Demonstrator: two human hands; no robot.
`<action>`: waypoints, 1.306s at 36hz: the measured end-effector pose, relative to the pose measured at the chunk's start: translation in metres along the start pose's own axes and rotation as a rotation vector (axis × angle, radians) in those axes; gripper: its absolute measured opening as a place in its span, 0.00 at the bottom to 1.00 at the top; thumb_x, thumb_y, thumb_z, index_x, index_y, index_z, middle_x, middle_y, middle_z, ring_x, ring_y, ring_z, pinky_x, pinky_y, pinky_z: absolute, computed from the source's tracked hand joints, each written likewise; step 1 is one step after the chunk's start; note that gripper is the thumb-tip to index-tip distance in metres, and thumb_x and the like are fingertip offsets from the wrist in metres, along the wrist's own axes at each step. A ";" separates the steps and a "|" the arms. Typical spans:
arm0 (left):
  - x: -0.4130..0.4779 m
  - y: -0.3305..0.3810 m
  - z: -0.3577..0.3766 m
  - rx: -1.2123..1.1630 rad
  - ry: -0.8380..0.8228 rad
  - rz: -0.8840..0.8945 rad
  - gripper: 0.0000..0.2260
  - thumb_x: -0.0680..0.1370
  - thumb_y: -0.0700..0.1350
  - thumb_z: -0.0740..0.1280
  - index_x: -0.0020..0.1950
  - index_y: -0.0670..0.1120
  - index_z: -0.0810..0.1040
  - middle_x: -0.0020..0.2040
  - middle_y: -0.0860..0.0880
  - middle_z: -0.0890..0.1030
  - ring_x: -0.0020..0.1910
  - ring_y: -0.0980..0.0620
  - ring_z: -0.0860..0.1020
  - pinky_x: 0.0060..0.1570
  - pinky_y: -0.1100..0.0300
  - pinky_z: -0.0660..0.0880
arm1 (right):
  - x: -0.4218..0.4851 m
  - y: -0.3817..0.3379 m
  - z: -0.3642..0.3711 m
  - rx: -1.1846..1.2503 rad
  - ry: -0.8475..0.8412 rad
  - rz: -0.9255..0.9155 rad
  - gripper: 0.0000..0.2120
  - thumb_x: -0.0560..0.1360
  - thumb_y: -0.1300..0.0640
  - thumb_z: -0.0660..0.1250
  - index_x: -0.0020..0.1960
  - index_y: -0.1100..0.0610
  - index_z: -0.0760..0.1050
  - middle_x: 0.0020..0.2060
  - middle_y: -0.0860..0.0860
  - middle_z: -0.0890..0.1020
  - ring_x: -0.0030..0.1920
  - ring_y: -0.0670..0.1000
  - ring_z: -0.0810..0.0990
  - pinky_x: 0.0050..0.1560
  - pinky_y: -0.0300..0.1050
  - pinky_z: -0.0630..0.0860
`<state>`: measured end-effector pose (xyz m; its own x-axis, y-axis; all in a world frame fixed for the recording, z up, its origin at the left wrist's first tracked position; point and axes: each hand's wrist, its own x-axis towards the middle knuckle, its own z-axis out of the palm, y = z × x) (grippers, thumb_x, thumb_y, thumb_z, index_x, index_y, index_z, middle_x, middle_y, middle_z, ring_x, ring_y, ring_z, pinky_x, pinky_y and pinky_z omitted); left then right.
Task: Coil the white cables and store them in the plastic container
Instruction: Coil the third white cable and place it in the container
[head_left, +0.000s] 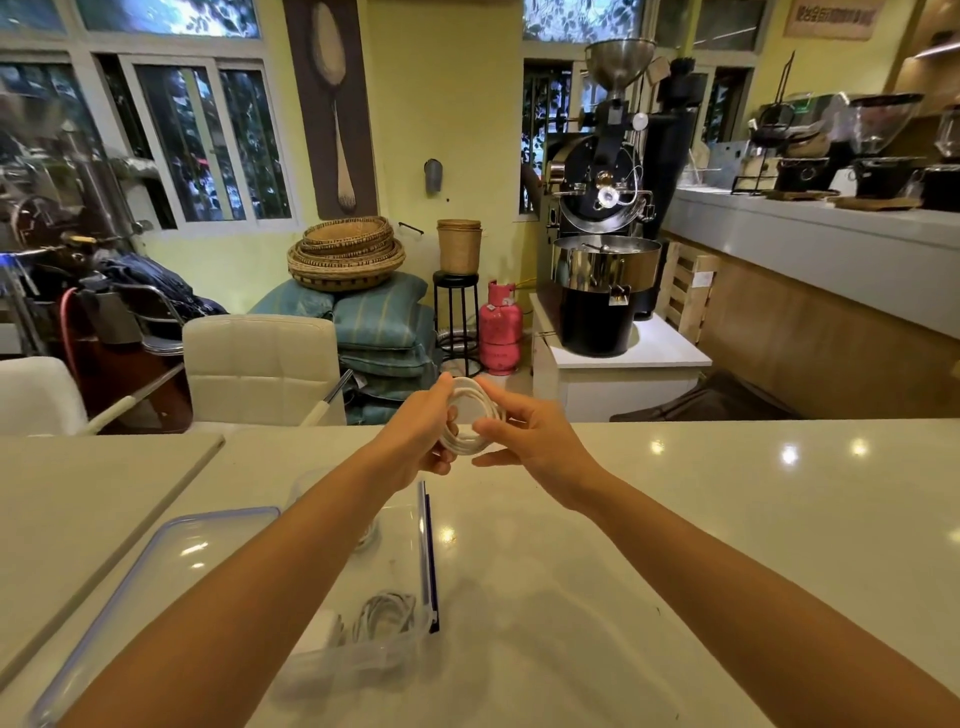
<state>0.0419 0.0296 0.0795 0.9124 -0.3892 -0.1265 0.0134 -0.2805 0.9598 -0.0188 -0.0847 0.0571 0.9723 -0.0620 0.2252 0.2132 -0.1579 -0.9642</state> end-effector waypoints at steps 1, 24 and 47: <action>0.000 -0.001 0.000 0.002 0.005 0.000 0.21 0.80 0.54 0.49 0.33 0.44 0.67 0.28 0.46 0.68 0.24 0.52 0.66 0.23 0.63 0.64 | 0.000 0.000 0.002 -0.006 0.000 -0.003 0.24 0.75 0.63 0.61 0.70 0.57 0.63 0.47 0.49 0.78 0.42 0.46 0.79 0.36 0.33 0.79; -0.001 -0.005 -0.006 -0.023 -0.041 -0.010 0.20 0.81 0.53 0.48 0.35 0.44 0.66 0.29 0.45 0.70 0.25 0.51 0.67 0.24 0.61 0.66 | 0.002 0.000 0.011 -0.039 0.068 -0.015 0.26 0.72 0.64 0.66 0.68 0.57 0.65 0.41 0.46 0.78 0.40 0.46 0.79 0.35 0.30 0.78; -0.008 -0.045 -0.076 0.382 0.035 0.133 0.03 0.73 0.40 0.67 0.44 0.43 0.74 0.36 0.44 0.80 0.31 0.50 0.80 0.31 0.62 0.78 | 0.024 0.015 0.060 -0.114 -0.024 0.148 0.21 0.68 0.66 0.70 0.61 0.62 0.74 0.54 0.59 0.81 0.43 0.51 0.80 0.37 0.37 0.80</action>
<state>0.0646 0.1122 0.0562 0.9095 -0.4156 0.0071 -0.2522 -0.5383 0.8041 0.0136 -0.0296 0.0399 0.9945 -0.0700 0.0773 0.0566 -0.2599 -0.9640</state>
